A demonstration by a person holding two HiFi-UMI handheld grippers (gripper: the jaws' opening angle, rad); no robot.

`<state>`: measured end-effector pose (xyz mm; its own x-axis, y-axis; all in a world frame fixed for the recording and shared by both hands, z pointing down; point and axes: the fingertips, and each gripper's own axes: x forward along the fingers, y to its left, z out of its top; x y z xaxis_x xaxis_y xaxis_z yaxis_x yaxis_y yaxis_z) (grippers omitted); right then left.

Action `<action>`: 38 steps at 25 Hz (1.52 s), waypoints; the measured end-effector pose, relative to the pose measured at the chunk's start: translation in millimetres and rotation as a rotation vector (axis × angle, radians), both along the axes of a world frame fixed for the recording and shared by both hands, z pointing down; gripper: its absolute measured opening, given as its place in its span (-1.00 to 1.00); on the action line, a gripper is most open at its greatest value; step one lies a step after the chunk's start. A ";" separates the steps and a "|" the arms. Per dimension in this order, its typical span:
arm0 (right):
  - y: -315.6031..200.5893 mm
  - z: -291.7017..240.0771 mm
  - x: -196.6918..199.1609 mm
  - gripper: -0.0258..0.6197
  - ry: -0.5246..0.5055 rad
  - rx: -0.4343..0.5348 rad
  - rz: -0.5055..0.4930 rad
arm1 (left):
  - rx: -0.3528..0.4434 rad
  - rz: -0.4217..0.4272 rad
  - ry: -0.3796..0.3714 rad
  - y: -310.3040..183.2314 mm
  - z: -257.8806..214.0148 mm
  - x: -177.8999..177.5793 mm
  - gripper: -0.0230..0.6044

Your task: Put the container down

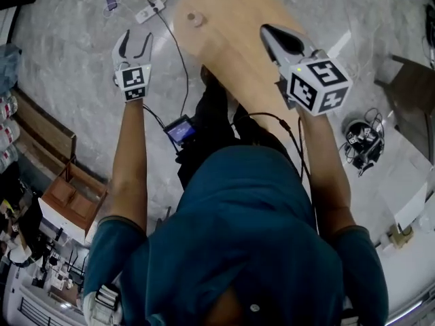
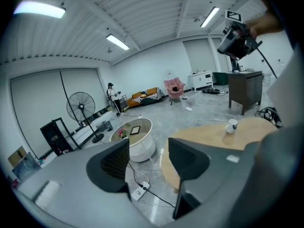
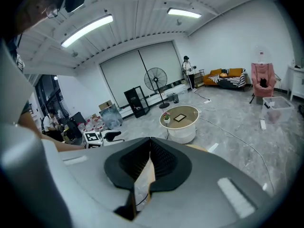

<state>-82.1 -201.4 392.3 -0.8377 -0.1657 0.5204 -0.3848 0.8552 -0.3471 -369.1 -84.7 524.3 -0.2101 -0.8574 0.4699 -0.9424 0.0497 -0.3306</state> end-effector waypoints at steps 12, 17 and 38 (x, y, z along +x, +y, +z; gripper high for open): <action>28.6 -81.9 19.0 -0.89 -0.105 0.116 -0.075 | 0.189 -0.110 -0.082 73.7 -153.6 17.2 -0.20; 48.2 -105.6 27.4 -0.89 -0.141 0.150 -0.103 | 0.204 -0.103 -0.001 94.2 -197.9 35.7 -0.21; 140.9 -200.4 54.1 -0.90 -0.310 0.287 -0.258 | 0.399 -0.052 0.098 181.0 -353.3 130.1 -0.21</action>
<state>-28.0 -60.4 192.0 -0.9785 -0.0323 0.2037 -0.0634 0.9870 -0.1479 -238.9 96.4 171.0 -0.2287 -0.9658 0.1226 -0.9613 0.2042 -0.1850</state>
